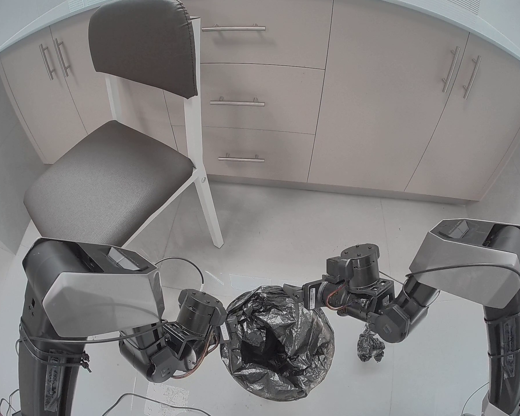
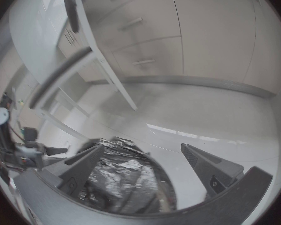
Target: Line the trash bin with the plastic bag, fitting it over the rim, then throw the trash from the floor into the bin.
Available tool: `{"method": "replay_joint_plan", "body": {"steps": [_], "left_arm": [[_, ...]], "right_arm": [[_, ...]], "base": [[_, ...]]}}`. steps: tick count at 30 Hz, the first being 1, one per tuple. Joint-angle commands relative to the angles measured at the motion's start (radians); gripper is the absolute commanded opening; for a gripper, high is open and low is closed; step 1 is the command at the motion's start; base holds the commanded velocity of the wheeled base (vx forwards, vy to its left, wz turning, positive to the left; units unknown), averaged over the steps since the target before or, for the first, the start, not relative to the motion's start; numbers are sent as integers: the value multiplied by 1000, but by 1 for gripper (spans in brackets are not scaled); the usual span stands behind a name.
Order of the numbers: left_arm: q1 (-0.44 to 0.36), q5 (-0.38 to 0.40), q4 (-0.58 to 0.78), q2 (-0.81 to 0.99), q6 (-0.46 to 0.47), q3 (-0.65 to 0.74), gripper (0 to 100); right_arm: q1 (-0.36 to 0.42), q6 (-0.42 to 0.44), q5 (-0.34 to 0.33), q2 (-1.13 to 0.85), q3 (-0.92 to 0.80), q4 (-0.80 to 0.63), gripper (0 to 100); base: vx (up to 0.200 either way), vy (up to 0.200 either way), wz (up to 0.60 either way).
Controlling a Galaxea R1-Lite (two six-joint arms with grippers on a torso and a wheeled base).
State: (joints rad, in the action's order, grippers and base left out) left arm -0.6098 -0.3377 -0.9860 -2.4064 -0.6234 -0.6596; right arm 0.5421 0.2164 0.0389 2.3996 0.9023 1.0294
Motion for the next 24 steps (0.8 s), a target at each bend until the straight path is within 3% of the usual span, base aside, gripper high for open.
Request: {"method": "replay_joint_plan", "body": {"steps": [1,7,14,24], "left_arm": [[2,0,-79,66,19,20,100],[41,3,-69,78,151,-46,100],[59,5,-19,23,162,-130,100],[25,3,-8,-4,188,-161,100]], "right_arm": [[78,72,-50,-39,-148,209,100],[76,80,-59,49,-151,288,100],[73,80,-62,52,-148,290,100],[71,86,-60,72,-126,290,100]], "base": [[0,0,0],[0,0,0],[0,0,0],[0,0,0]]}}
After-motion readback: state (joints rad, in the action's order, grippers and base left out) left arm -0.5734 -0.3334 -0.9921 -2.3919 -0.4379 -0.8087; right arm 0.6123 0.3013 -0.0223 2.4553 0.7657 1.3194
